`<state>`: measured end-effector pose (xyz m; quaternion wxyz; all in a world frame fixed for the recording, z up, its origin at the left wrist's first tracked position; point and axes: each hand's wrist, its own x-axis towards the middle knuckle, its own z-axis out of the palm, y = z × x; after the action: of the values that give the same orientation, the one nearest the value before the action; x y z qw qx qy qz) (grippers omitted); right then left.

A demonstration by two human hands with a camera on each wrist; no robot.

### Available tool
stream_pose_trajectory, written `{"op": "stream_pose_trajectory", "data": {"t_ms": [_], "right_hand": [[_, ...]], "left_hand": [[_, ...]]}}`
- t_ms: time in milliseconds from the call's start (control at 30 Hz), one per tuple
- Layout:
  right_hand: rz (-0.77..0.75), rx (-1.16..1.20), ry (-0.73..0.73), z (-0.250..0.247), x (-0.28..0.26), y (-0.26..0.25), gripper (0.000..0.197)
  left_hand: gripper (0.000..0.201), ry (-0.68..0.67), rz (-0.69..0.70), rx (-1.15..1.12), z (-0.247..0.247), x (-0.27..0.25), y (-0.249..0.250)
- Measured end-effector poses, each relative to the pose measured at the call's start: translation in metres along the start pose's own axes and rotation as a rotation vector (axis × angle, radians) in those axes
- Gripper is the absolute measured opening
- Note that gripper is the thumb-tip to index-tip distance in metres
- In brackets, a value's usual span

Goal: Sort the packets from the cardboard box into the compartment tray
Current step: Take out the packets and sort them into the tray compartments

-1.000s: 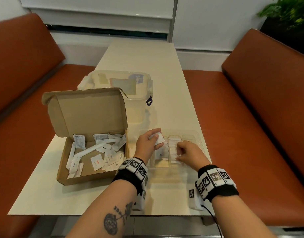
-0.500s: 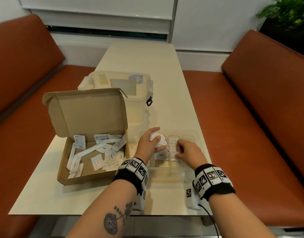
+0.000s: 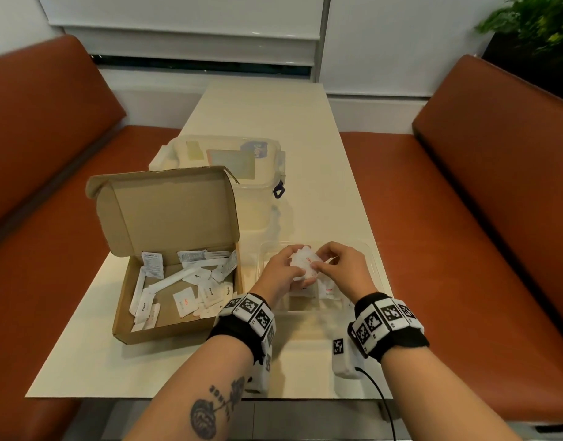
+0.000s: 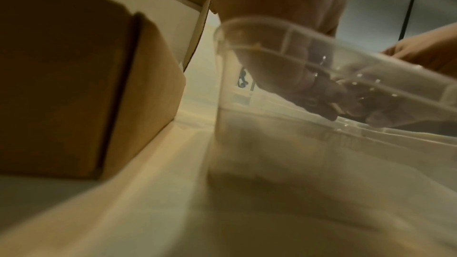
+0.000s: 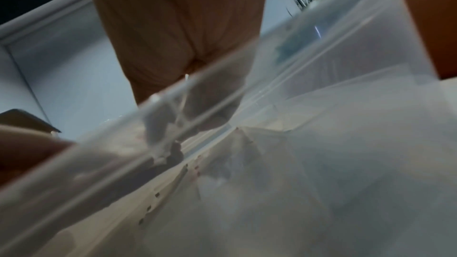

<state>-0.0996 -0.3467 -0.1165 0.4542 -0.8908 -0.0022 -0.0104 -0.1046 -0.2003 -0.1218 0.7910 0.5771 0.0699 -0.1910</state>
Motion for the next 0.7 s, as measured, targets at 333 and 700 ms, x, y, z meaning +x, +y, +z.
{"op": "stream_pose_trajectory", "data": {"t_ms": [333,700], "right_hand": [[0.078,0.269,0.016,-0.0052,0.0004,0.0002,0.009],[0.039,0.218,-0.052,-0.0068,0.0081,-0.0063,0.010]], "left_hand": [[0.030,0.006,0.058,-0.013,-0.0002,-0.0026,-0.0033],[0.005,0.049,0.100,0.089,-0.0025,0.0048,-0.0062]]}}
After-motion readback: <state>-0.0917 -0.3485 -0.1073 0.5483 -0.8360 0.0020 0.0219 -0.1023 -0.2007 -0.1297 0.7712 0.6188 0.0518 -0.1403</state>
